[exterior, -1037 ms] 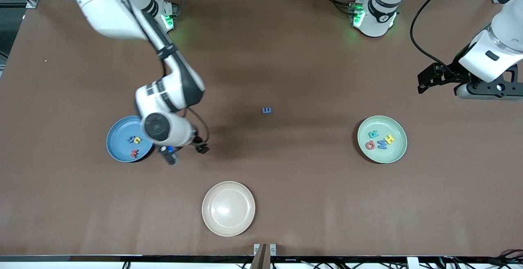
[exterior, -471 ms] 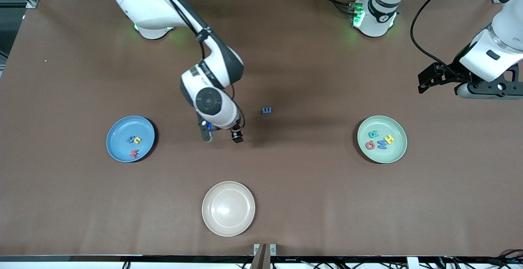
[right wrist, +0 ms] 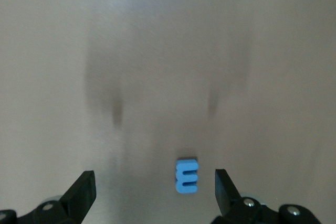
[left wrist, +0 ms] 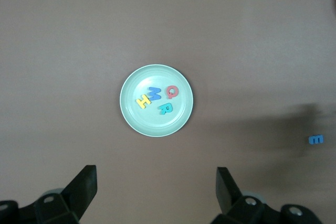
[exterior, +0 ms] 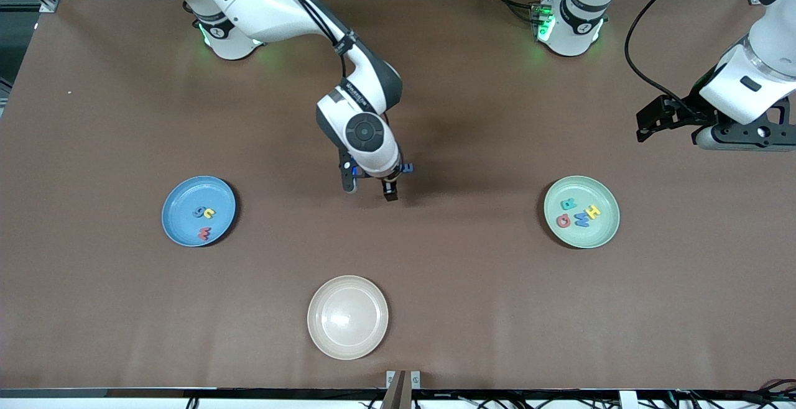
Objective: Sort upper and lower case letters into plates
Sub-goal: 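Lower the right gripper and grasp the blue E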
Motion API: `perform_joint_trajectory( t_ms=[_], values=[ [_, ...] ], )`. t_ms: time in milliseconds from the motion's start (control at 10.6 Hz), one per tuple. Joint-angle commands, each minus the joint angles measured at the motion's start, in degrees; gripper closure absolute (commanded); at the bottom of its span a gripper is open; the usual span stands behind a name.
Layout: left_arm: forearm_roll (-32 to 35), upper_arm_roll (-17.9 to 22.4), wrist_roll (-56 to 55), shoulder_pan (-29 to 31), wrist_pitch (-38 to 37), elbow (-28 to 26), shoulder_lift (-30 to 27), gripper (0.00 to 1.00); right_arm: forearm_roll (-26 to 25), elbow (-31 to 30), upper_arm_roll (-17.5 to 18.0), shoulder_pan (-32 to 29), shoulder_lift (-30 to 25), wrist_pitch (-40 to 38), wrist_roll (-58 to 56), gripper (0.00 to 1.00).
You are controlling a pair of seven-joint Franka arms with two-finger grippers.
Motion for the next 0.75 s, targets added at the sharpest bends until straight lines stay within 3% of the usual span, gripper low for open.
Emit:
perform_joint_trajectory(
  t_ms=[0,660],
  values=[
    [1.41,0.02,0.73,-0.16,0.57,-1.27,-1.39,0.0,0.17,0.45,-0.82,2.72,1.89,1.45,5.13,0.0],
    [1.41,0.1,0.73,-0.42,0.57,-1.35,-1.3,0.0,-0.09,0.19,-0.73,3.51,3.39,4.61,8.75,0.0]
  ],
)
